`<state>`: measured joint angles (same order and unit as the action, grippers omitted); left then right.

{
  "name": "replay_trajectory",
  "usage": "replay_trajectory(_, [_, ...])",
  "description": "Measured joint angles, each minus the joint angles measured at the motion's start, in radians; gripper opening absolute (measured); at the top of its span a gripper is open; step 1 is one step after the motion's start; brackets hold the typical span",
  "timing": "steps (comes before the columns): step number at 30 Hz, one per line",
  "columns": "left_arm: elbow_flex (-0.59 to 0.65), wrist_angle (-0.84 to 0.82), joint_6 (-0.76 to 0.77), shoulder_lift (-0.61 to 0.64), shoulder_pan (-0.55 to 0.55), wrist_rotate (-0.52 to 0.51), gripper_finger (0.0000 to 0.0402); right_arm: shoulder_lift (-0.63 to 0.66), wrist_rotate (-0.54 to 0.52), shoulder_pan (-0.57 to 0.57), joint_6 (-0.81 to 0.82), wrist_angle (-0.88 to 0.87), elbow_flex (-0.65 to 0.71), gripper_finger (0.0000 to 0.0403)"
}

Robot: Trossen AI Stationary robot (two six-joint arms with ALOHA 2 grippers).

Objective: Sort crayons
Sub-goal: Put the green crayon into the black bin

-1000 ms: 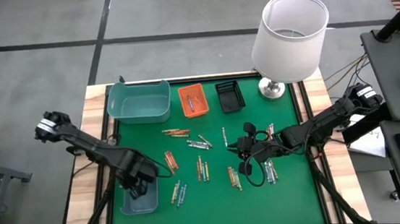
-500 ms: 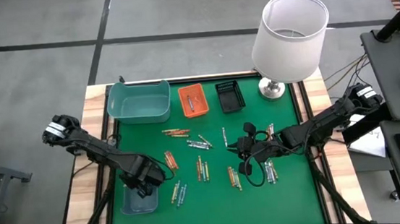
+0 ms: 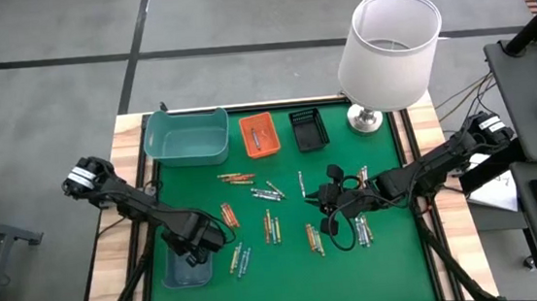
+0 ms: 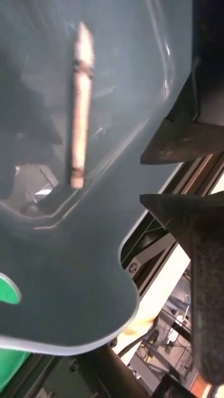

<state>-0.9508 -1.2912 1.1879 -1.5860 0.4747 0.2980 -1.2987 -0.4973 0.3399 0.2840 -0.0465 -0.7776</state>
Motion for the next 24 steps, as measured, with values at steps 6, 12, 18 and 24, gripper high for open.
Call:
replay_trajectory(6, [-0.004,0.0,-0.036,0.02,0.0,-0.001,0.0084,0.0,0.0,0.0,0.003,0.0,0.0,0.0043])
replay_trajectory(12, [-0.056,-0.002,-0.083,0.061,0.0,-0.074,0.0084,0.0,0.0,-0.005,0.082,0.0,0.0,0.0043])
replay_trajectory(18, [-0.144,-0.003,-0.166,0.105,-0.003,-0.232,0.0084,0.0,0.06,-0.043,0.234,-0.007,-0.005,0.0043])
replay_trajectory(24, [-0.241,-0.003,-0.311,0.136,-0.006,-0.464,0.0084,0.0,0.346,-0.115,0.397,-0.034,-0.022,0.0043])
